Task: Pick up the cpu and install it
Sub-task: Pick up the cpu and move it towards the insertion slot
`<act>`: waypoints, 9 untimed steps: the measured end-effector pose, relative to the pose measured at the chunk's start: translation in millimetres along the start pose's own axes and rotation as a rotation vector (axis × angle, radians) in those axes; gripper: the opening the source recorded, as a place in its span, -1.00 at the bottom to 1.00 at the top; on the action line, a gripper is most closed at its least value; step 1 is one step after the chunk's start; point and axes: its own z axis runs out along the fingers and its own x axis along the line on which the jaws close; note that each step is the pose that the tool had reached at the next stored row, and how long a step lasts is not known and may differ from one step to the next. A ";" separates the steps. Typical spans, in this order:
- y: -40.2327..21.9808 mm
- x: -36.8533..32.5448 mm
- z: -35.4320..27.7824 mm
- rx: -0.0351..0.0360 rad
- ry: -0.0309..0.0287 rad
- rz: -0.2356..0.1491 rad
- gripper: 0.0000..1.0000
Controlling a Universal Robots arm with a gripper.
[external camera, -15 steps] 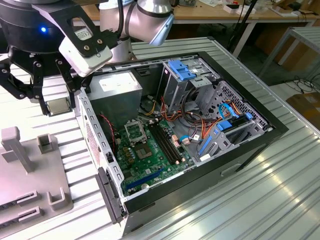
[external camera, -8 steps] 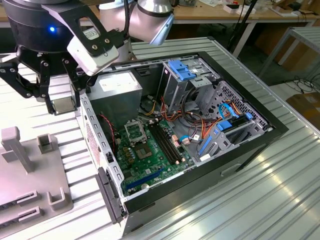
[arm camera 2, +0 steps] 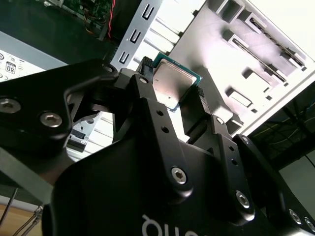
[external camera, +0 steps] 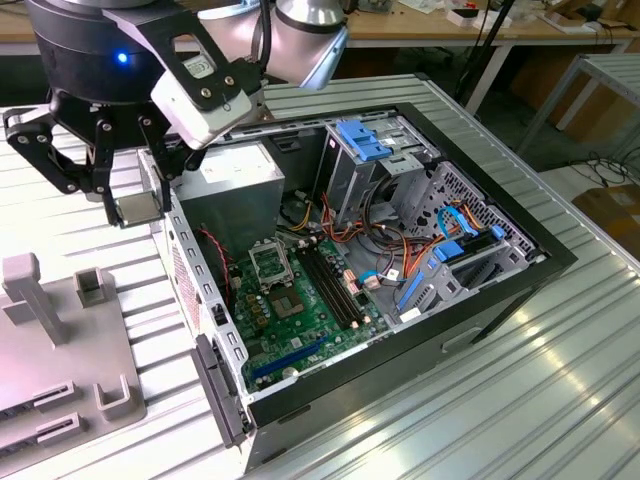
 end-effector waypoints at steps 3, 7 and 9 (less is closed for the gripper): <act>-0.3 -5.2 -0.1 0.0002 0.0000 0.000 -0.05; -0.5 -9.5 -0.2 0.0004 0.0001 0.000 -0.05; -0.6 -12.0 -0.3 0.0006 0.0001 0.000 -0.05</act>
